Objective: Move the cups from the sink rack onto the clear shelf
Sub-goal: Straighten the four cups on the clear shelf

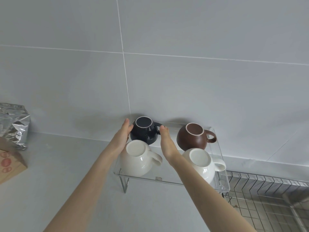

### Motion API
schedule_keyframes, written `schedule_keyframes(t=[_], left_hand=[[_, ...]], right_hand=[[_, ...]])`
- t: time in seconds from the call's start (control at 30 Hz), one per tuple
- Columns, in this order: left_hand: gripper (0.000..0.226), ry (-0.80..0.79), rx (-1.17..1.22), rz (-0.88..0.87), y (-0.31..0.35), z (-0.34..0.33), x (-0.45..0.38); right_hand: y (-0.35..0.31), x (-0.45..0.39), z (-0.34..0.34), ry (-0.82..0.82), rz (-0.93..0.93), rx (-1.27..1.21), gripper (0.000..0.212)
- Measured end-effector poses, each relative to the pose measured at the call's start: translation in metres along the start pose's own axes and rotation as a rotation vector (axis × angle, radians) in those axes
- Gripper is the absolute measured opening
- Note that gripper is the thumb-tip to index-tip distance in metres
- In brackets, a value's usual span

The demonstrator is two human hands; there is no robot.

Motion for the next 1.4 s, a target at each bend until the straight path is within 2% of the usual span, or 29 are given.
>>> schedule_keyframes(t=[0.1, 0.17, 0.27, 0.7, 0.87, 1.0, 1.13, 1.4], left_hand=[[0.060, 0.054, 0.094, -0.073, 0.004, -0.005, 0.017], [0.057, 0.102, 0.124, -0.118, 0.000, -0.002, 0.035], [0.058, 0.132, 0.147, -0.142, -0.016, 0.009, 0.056], [0.056, 0.176, 0.147, -0.152, -0.040, 0.010, 0.080], [0.040, 0.158, 0.154, -0.160, -0.036, 0.006, 0.084], [0.041, 0.166, 0.166, -0.173, -0.035, 0.006, 0.085], [0.056, 0.167, 0.124, -0.155, -0.039, 0.010, 0.081], [0.058, 0.181, 0.123, -0.157, -0.039, 0.008, 0.077]], right_hand=[[-0.004, 0.020, 0.005, 0.031, 0.043, -0.092, 0.043], [-0.001, 0.042, 0.005, 0.061, 0.065, -0.167, 0.033], [0.016, 0.073, -0.002, 0.035, 0.050, -0.187, 0.045], [0.020, 0.086, -0.006, -0.113, 0.034, -0.088, 0.051], [0.020, 0.086, -0.006, -0.120, 0.021, -0.084, 0.052], [0.019, 0.088, -0.007, -0.122, 0.021, -0.088, 0.052], [0.022, 0.089, -0.010, -0.123, 0.031, -0.084, 0.053], [0.030, 0.089, -0.015, -0.099, 0.068, -0.046, 0.054]])
Point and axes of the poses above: each hand's wrist, its own x-axis away from the middle knuckle, its own z-axis out of the back of the hand, y = z × x, the point moved 1 cm from there along -x, towards the middle knuckle, and after that the axes turned 15 degrees about x, right-handed, at the moved point
